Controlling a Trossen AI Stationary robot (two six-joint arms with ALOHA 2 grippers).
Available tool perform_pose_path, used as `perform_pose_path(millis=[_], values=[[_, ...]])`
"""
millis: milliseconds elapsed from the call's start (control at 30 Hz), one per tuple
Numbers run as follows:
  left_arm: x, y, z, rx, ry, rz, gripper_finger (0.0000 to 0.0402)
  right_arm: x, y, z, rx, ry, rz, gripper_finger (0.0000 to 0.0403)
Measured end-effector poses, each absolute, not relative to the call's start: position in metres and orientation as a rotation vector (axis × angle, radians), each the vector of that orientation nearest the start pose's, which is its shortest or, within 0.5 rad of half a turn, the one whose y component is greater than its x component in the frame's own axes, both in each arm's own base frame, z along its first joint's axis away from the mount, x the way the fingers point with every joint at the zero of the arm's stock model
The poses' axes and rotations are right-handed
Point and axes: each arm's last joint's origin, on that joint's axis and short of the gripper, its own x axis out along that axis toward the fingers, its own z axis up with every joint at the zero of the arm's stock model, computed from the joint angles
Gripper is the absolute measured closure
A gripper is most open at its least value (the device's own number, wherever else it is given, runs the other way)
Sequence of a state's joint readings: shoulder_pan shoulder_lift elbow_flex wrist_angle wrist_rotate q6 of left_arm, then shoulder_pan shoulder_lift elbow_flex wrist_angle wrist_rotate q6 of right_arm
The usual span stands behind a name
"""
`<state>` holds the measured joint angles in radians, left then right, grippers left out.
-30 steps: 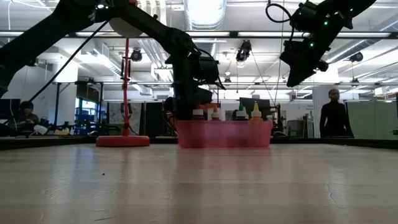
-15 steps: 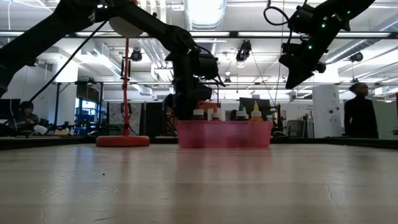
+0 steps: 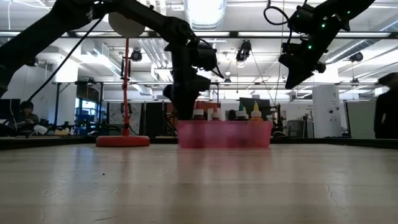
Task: Pick & Place food coloring
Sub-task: Return to Home Position
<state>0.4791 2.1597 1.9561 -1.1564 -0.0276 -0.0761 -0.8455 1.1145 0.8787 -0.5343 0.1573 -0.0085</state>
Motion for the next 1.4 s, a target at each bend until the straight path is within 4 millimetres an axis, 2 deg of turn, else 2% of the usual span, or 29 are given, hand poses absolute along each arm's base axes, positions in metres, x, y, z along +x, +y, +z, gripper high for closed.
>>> perform_pose_path(millis=[267, 333, 500, 567, 733, 800, 867, 1033, 1167, 1400], values=[[0.369, 0.194, 0.262, -0.357, 1.404, 0.511, 0.0278, 0.149, -0.175, 0.279, 0.197, 0.713, -0.940, 0.0335], [0.366, 0.192, 0.272, -0.349, 1.367, 0.515, 0.0278, 0.152, -0.178, 0.285, 0.174, 0.648, -0.950, 0.0335], [0.363, 0.186, 0.304, -0.379, 1.185, 0.460, 0.0278, 0.153, -0.177, 0.300, 0.304, 0.480, -0.981, 0.0335], [0.362, 0.184, 0.316, -0.368, 1.118, 0.446, 0.0278, 0.155, -0.177, 0.306, 0.296, 0.437, -0.879, 0.0335], [0.351, 0.177, 0.336, -0.294, 1.055, 0.406, 0.0278, 0.155, -0.187, 0.303, 0.472, 0.305, -0.312, 0.0335], [0.346, 0.174, 0.337, -0.284, 1.040, 0.403, 0.0278, 0.155, -0.191, 0.294, 0.536, 0.311, -0.205, 0.0335], [0.340, 0.172, 0.338, -0.279, 1.003, 0.405, 0.0277, 0.153, -0.194, 0.290, 0.570, 0.315, -0.199, 0.0335], [0.318, 0.160, 0.329, -0.331, 0.928, 0.433, 0.0277, 0.149, -0.187, 0.296, 0.597, 0.293, -0.202, 0.0335], [0.293, 0.141, 0.314, -0.437, 0.864, 0.412, 0.0277, 0.140, -0.174, 0.305, 0.561, 0.259, -0.201, 0.0335], [0.246, 0.107, 0.303, -0.551, 0.576, 0.420, 0.0277, 0.116, -0.134, 0.308, 0.574, 0.220, -0.229, 0.0335]])
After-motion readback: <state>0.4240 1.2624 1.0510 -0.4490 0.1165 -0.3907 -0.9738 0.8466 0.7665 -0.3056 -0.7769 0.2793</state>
